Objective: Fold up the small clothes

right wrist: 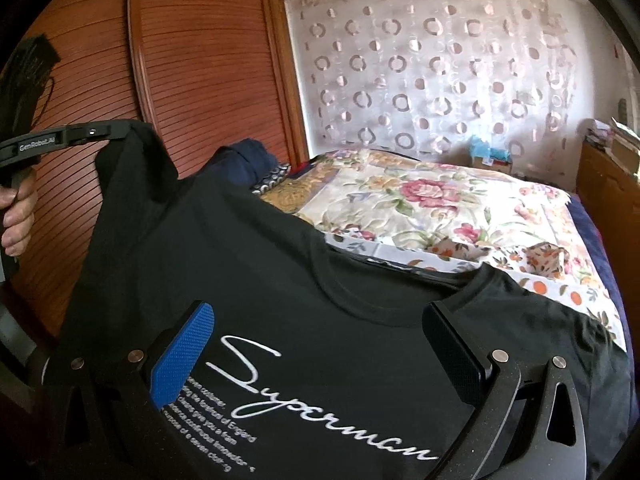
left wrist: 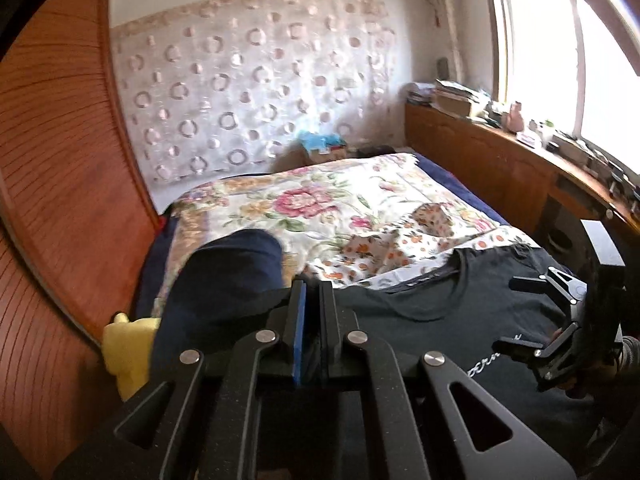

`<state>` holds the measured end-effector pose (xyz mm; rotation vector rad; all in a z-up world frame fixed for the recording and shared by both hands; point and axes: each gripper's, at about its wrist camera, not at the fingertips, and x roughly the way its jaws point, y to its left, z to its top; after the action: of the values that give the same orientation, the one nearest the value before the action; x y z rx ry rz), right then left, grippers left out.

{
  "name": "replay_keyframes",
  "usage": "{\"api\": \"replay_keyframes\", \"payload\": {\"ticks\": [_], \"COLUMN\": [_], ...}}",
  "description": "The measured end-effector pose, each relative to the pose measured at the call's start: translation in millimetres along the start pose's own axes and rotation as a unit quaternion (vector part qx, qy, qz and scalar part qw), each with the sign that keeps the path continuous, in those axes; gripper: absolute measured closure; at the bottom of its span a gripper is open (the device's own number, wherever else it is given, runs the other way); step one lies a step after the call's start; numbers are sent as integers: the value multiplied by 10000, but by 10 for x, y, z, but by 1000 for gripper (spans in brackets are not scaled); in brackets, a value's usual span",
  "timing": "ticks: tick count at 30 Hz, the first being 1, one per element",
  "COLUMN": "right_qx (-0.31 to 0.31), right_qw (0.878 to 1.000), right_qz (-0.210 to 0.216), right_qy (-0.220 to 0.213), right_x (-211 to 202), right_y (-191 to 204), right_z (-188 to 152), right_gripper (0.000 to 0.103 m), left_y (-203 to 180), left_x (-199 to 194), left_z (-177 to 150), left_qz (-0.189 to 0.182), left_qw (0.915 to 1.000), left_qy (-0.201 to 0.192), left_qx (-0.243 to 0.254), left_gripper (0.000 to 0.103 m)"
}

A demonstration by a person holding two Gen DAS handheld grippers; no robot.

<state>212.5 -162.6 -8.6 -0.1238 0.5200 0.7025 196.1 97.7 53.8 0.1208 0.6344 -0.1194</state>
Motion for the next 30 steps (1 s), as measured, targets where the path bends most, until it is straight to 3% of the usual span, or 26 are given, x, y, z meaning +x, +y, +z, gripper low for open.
{"api": "replay_keyframes", "payload": {"ticks": [2,4,5,11,17,21,26,30], "right_qx": [15,28,37,97,-3,-145,-192,-216], "right_qw": [10000,9999,9999,9997,9993,9990,9988,9989], "right_qz": [-40,-66,-79,2,191,187,142,9], "right_qy": [38,77,97,213,311,387,436,405], "right_x": [21,31,31,129,210,268,214,53], "right_y": [1,2,12,87,164,208,222,183], "right_z": [-10,-1,2,38,77,80,5,-51], "right_gripper": [0,0,0,0,2,4,5,5], "left_y": [-66,-74,-56,110,308,371,336,199], "left_x": [53,40,27,-75,-104,-81,-38,41], "left_z": [12,13,8,-154,-510,-734,-897,-1005], "left_qz": [-56,-107,-131,12,127,116,39,3], "left_qw": [10000,9999,9999,9998,9989,9978,9972,9977], "left_qy": [31,3,-20,-100,-3,66,122,217], "left_qx": [41,28,-7,-185,-457,-655,-741,-647], "left_gripper": [92,77,63,41,31,30,30,21]}}
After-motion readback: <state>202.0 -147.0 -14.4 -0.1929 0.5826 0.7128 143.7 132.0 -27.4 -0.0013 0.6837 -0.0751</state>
